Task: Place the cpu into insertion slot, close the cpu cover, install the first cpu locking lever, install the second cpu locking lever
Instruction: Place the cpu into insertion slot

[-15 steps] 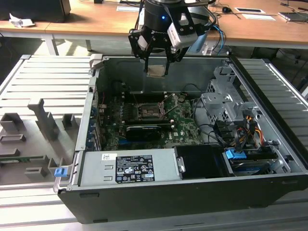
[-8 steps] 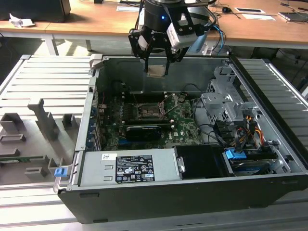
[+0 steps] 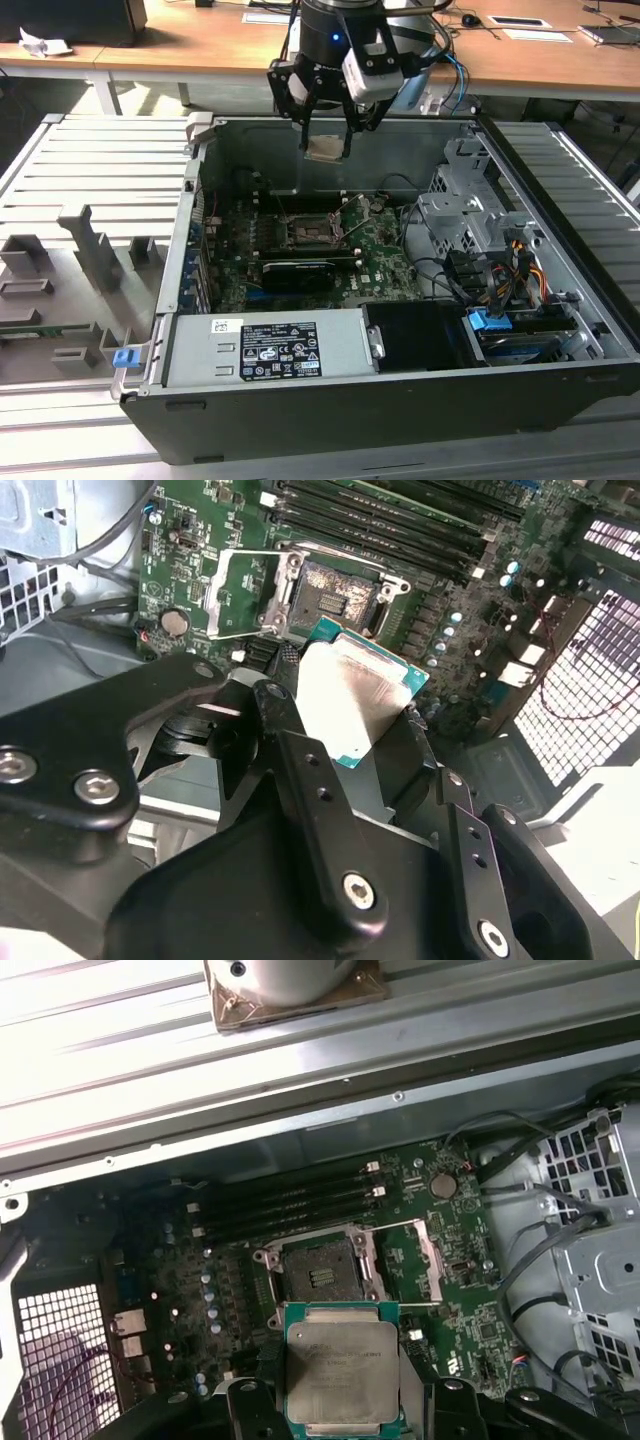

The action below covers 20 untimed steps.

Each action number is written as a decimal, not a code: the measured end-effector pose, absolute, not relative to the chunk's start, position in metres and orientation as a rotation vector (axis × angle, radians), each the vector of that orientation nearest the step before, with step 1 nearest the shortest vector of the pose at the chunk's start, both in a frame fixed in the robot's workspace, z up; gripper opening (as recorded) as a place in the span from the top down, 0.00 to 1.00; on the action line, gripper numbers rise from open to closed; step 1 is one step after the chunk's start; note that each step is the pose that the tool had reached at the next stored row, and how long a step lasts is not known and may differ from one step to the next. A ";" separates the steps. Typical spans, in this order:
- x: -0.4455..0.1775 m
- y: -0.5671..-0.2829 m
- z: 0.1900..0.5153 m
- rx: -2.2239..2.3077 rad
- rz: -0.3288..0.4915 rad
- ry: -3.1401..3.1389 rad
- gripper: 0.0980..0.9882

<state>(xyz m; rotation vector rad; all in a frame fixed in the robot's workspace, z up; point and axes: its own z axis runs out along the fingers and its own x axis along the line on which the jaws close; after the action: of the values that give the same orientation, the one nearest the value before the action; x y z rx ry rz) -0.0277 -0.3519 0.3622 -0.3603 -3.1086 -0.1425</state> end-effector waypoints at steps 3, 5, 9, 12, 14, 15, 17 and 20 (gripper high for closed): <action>-0.028 -0.352 0.362 -0.384 -0.143 -3.106 0.50; -0.028 -0.352 0.362 -0.397 -0.143 -3.105 0.50; -0.028 -0.352 0.362 -0.424 -0.143 -3.102 0.50; -0.028 -0.352 0.362 -0.435 -0.143 -3.101 0.50; -0.028 -0.352 0.362 -0.443 -0.143 -3.100 0.50; -0.028 -0.352 0.362 -0.447 -0.143 -3.100 0.50; -0.028 -0.352 0.362 -0.457 -0.143 -3.099 0.50; -0.028 -0.352 0.362 -0.470 -0.143 -3.097 0.50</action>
<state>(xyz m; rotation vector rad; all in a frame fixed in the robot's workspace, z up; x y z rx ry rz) -0.0277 -0.3519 0.3619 -0.4699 -3.0971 -0.1432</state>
